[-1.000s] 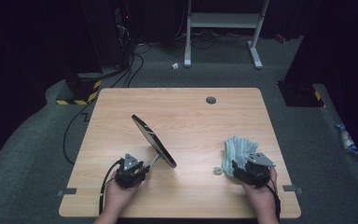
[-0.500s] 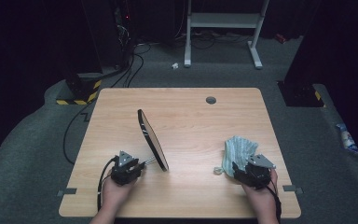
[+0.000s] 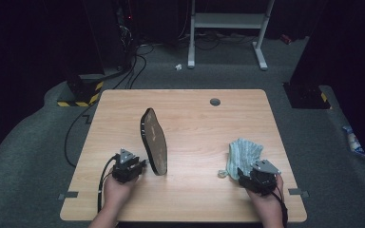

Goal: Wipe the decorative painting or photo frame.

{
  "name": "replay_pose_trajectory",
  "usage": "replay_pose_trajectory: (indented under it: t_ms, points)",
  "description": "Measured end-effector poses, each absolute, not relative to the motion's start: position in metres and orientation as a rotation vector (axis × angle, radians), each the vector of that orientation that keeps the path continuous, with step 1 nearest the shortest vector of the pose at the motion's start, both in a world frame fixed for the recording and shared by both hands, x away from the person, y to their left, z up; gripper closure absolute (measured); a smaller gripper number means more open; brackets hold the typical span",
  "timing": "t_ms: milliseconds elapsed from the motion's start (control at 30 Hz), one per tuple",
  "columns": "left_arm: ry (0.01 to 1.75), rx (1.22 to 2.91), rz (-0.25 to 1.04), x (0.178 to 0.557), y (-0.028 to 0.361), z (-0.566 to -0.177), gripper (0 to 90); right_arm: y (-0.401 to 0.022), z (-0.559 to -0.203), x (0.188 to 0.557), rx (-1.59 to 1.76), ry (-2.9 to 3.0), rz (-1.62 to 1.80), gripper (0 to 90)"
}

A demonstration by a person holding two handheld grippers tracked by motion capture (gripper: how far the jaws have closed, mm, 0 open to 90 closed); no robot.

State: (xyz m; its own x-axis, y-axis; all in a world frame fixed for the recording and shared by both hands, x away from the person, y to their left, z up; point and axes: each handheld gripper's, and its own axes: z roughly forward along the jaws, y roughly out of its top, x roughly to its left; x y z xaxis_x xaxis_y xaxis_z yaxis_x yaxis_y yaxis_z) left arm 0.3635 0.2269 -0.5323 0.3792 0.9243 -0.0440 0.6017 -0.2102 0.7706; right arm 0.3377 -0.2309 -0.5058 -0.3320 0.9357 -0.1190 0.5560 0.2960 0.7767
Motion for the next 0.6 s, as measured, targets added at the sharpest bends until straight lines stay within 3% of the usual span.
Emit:
replay_pose_trajectory:
  t_ms: [600]
  points:
    - [1.35, 1.921, 0.624, 0.378, 0.229, -0.532, 64.0, -0.23, -0.508, 0.328, 1.317, 2.012, 0.844, 25.3]
